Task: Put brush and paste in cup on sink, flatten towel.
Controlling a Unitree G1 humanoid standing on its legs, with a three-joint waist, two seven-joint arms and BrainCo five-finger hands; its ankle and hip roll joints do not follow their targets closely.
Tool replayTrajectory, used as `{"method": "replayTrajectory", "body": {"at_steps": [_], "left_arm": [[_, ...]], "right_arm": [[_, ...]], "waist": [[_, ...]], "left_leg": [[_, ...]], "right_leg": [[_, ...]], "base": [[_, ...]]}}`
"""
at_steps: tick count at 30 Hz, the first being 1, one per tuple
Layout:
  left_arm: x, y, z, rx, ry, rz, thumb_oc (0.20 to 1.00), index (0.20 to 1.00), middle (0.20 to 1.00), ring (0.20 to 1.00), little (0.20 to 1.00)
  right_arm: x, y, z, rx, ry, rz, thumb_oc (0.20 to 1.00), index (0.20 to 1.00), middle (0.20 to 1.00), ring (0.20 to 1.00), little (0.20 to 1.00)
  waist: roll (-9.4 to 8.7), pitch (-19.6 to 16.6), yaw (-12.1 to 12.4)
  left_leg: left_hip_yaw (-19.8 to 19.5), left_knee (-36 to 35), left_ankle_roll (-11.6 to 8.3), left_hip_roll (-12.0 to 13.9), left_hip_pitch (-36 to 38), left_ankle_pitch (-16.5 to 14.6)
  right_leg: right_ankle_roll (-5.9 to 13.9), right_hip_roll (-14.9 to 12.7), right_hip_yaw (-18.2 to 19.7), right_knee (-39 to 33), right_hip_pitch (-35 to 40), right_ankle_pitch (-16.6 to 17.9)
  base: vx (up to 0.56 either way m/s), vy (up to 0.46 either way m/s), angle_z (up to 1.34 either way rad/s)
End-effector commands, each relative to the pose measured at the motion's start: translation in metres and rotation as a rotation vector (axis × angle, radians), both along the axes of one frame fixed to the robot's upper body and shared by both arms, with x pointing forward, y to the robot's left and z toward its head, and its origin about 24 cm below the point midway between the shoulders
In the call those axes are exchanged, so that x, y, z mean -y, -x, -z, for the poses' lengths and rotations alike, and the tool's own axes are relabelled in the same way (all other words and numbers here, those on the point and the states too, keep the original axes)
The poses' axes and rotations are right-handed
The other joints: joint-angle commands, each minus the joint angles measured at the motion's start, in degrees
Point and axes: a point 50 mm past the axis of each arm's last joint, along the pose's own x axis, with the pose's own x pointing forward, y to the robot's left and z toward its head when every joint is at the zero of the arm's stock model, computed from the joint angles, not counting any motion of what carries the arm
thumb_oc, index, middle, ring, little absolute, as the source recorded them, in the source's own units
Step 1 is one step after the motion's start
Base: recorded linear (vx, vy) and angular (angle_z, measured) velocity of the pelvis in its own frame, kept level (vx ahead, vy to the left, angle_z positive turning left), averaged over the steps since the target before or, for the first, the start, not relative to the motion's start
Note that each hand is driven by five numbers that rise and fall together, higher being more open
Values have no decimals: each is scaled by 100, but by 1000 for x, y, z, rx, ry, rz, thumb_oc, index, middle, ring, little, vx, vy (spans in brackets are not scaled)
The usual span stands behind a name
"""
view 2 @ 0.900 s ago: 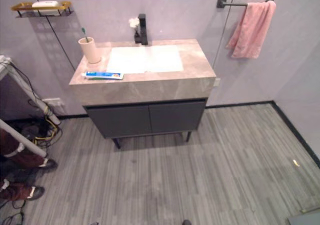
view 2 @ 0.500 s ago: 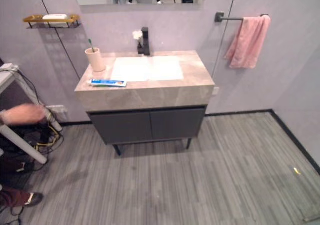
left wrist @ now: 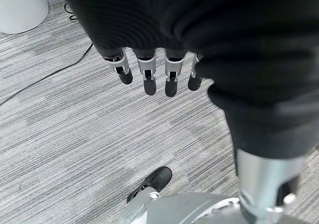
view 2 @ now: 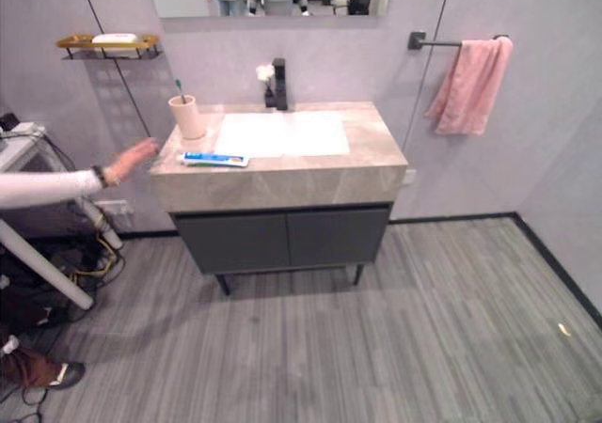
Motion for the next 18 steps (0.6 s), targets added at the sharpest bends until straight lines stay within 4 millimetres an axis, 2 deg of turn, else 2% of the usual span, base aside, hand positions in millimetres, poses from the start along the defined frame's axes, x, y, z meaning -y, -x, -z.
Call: {"method": "replayTrajectory", "body": {"at_steps": [1, 16, 18], "left_arm": [[18, -2, 4, -2, 68, -11, 1000, 1000, 1000, 1000, 1000], [23, -7, 4, 14, 89, 8, 1000, 1000, 1000, 1000, 1000], [14, 2, 4, -13, 56, -8, 1000, 1000, 1000, 1000, 1000]], "right_arm": [[0, -17, -2, 52, -19, 70, 1000, 1000, 1000, 1000, 1000], [1, -21, -3, 61, -14, 47, 1000, 1000, 1000, 1000, 1000], [-1, -30, -4, 91, -22, 67, 1000, 1000, 1000, 1000, 1000]], "waist": [[-207, 70, -13], [-214, 91, -1], [-251, 166, 41]], "left_leg": [[-232, 290, 26, -147, -255, -24], [-253, 384, 80, -160, -205, -120], [-277, 494, 128, -181, -266, -177]], "right_leg": [[55, -23, 58, 679, -13, -437], [63, 2, 73, 761, -3, -459], [95, -39, 69, 961, -93, -472]], "base": [[0, 0, 0], [-1, 3, 0], [-34, 62, -2]]}}
